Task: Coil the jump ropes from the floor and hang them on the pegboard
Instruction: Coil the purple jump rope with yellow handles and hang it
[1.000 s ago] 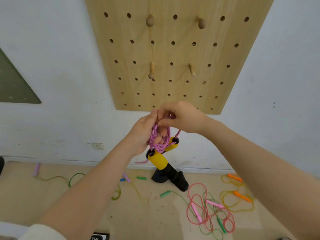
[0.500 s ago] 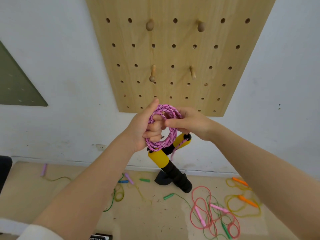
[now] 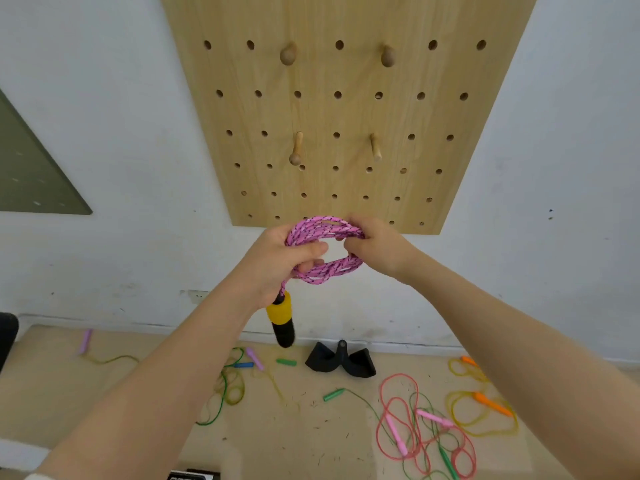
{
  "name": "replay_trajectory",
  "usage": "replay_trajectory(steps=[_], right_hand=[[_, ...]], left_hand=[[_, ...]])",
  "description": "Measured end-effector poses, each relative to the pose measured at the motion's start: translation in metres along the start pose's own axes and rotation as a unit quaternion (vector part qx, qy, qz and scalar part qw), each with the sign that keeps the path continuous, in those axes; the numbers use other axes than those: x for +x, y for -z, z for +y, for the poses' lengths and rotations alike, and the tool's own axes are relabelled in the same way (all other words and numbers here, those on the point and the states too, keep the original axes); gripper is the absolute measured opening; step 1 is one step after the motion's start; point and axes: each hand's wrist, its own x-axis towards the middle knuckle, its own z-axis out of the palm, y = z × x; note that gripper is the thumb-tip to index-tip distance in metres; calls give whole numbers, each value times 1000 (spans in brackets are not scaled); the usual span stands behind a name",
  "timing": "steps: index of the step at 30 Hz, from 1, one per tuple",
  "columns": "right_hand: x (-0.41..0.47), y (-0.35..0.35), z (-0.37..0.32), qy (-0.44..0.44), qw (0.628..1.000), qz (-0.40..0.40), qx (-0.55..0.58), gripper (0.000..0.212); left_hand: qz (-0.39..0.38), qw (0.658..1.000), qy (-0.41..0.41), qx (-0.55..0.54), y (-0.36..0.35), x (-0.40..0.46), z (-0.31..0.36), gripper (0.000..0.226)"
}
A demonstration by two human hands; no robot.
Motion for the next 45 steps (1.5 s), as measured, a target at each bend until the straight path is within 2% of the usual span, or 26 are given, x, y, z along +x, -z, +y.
replay_trajectory(steps=[1,3,5,7,11,16,19,20,21,23,24,25,27,28,29,31,32,34,36,40,43,45], right_hand=[[0,0,-2,9,1000,1,-13,13],[1,0,-6,13,1000,-18,-18,8],[0,-1,-4,-3,999,-46,13,14],[-6,-3,1,-5,995,-68,70,20],[-9,-4,16,-15,978,-127,165,42],[-6,-8,26,-36,963,-257,69,21],[-3,-19,33,-18,972,-217,-91,27],[-2,-21,34,-17,970,-200,-139,28],[-1,-18,33,-20,967,-179,-178,26],[2,-14,28,-27,970,-139,-198,22],[3,-10,24,-36,982,-113,-150,20],[3,-7,19,-53,993,-87,-54,17],[3,-4,8,-82,983,-25,160,14],[4,-4,3,-92,968,6,233,12],[4,-6,-2,-100,955,31,279,10],[7,-14,-11,-111,943,61,308,13],[7,-18,-14,-112,942,72,310,17],[7,-28,-19,-109,938,92,316,20],[5,-39,-24,-108,932,120,324,18],[3,-59,-38,-99,907,164,374,9],[3,-66,-46,-92,891,186,403,6],[3,-69,-48,-91,885,199,412,5]], left_hand=[[35,999,-11,-19,-3,2,2,6],[76,994,-20,-72,-7,4,4,19],[58,987,-8,-151,-12,5,5,31],[34,978,12,-206,-14,4,4,31],[22,980,20,-199,-11,4,-2,27],[45,984,1,-174,-1,3,4,30],[68,992,1,-104,10,1,-1,31],[89,995,-6,-43,16,1,-4,30],[116,992,-25,54,20,1,-8,28],[163,944,-64,279,36,2,-17,20],[169,919,-73,347,43,3,-21,20],[162,906,-69,385,50,3,-24,21],[132,897,-38,420,61,5,-33,27],[110,902,-23,416,63,5,-37,29],[90,923,-7,374,64,4,-40,29],[72,976,38,203,63,1,-43,26],[81,987,61,123,64,-1,-42,26],[106,989,83,62,69,-3,-41,28],[135,984,72,86,73,-3,-41,29],[202,955,22,218,75,1,-35,31],[203,962,8,184,82,4,-28,30],[175,973,20,147,88,3,-26,27]])
